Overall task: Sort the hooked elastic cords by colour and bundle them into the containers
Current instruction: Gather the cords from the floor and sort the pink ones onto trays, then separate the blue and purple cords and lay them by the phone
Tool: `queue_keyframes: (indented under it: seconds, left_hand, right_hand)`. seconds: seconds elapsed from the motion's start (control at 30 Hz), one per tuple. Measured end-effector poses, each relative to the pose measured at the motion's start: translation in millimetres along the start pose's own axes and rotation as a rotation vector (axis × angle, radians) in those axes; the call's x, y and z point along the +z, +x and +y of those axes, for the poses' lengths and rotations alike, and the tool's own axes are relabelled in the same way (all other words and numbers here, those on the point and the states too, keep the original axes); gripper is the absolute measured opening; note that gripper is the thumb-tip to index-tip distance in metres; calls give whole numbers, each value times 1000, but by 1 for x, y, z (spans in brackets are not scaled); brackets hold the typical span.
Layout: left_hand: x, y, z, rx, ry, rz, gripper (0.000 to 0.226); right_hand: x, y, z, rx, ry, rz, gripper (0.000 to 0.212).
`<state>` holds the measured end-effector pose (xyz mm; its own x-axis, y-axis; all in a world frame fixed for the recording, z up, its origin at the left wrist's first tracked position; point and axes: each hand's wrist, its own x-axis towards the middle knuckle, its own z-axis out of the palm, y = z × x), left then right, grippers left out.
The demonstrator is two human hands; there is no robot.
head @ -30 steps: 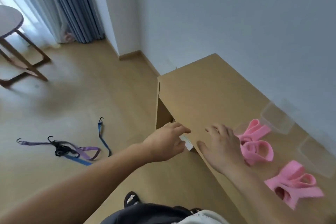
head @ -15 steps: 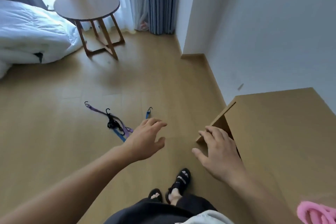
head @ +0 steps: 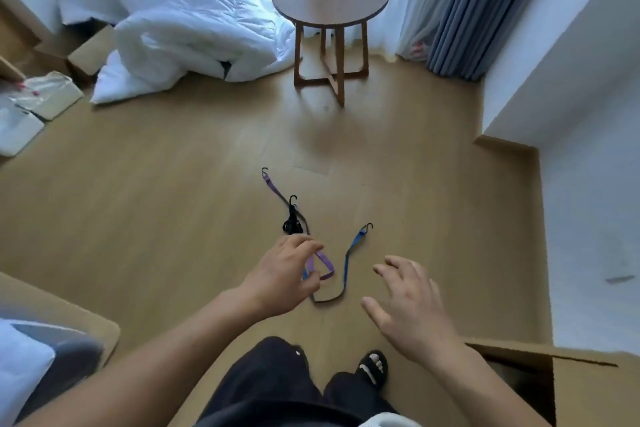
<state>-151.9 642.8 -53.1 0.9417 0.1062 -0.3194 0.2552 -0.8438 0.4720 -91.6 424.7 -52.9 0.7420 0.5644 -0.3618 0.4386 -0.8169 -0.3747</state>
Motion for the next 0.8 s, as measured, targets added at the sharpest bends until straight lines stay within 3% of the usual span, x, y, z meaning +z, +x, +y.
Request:
queue_keyframes:
  seconds: [0.37, 0.6, 0.8]
  left_hand:
    - [31, 96, -132, -166, -161, -175, 48]
    - [147, 199, -225, -277, -160, -312, 51]
    - [292, 277, -302, -397, -190, -312, 49]
  right_hand:
    - [65, 157, -24, 35, -31, -197, 59]
    - [209, 286, 16, 50, -31, -326, 57]
    - [370, 385, 81, 5, -90, -471, 50]
